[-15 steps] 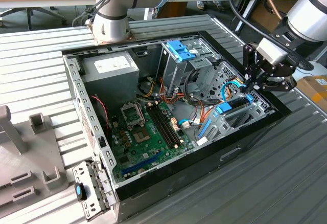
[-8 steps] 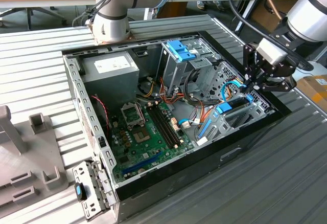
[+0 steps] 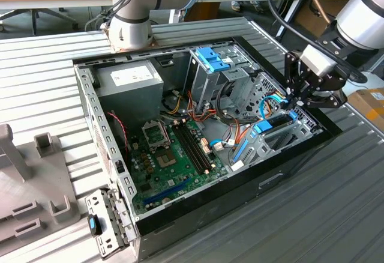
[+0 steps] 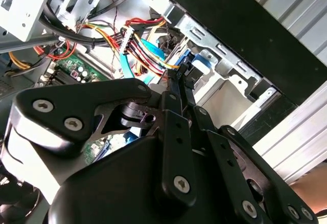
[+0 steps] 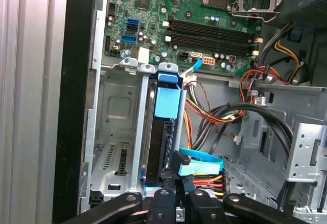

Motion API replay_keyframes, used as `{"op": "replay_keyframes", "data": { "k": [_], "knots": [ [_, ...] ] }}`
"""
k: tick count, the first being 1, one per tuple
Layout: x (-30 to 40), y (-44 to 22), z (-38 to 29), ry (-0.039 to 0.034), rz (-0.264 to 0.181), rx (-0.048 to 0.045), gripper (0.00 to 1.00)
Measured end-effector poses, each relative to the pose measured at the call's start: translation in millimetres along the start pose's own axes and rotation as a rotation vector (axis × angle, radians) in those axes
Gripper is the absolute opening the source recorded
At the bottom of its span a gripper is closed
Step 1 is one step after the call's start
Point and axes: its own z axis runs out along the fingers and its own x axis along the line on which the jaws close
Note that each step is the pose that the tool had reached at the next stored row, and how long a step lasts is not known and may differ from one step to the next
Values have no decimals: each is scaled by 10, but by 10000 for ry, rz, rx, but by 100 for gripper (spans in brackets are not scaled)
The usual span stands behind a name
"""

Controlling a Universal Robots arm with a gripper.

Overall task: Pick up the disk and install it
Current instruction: 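Insert the first disk wire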

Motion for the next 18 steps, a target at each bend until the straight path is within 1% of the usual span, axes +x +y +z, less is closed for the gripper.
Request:
{"op": "replay_keyframes", "data": {
  "k": [1,3,5,8,11,15,18],
  "knots": [
    [0,0,0,-4,4,-33,16],
    [1,0,1,-5,5,-40,16],
    [5,0,1,-56,10,-34,16],
    [13,0,3,-45,126,-19,16],
    [15,2,4,-45,142,-16,16],
    [44,6,6,-42,185,-10,16],
    [64,13,39,-36,233,-4,16]
  ]
}}
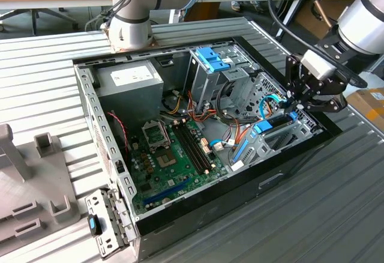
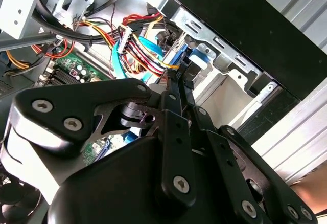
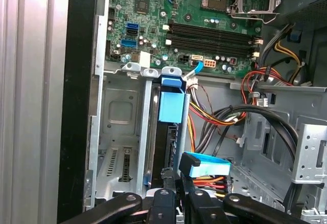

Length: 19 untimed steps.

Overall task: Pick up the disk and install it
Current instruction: 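Insert the first disk wire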

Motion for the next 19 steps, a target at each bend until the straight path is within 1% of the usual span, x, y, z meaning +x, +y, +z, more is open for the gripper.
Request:
{"op": "replay_keyframes", "data": {
  "k": [1,9,19],
  "knots": [
    [1,4,2,2,6,1,16],
    [11,45,78,4,59,8,16],
    [13,58,98,2,86,13,16]
  ]
}}
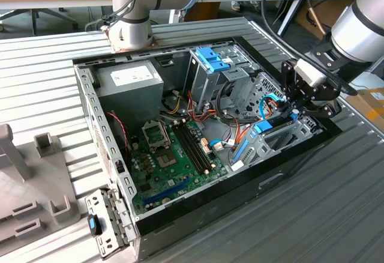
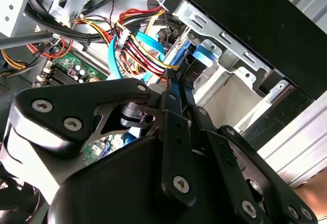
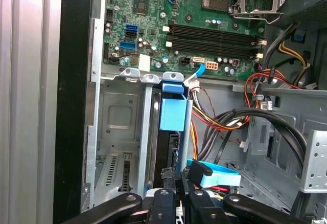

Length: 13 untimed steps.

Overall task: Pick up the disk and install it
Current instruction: 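Insert the first disk wire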

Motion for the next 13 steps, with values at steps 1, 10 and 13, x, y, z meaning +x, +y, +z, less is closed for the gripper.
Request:
{"op": "replay_keyframes", "data": {
  "k": [1,10,13],
  "knots": [
    [0,0,0,1,0,0,16],
    [0,14,2,-19,-5,121,16],
    [0,15,4,-19,28,146,16]
  ]
}}
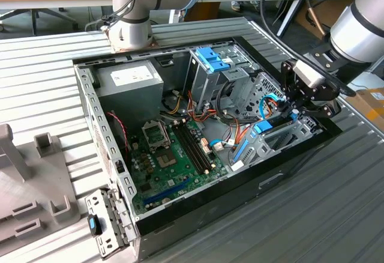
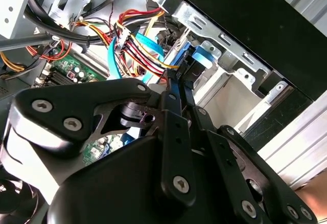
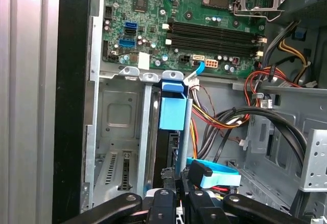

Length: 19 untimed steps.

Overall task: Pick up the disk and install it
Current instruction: 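Insert the first disk wire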

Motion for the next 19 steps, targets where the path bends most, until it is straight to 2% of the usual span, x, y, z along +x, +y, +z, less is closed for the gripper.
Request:
{"op": "replay_keyframes", "data": {
  "k": [2,11,13,14,19],
  "knots": [
    [1,1,3,24,268,38,16],
    [-1,19,2,43,507,72,16],
    [0,31,9,25,525,76,16],
    [-1,31,9,-18,529,79,16],
    [9,31,8,-25,533,79,16]
  ]
}}
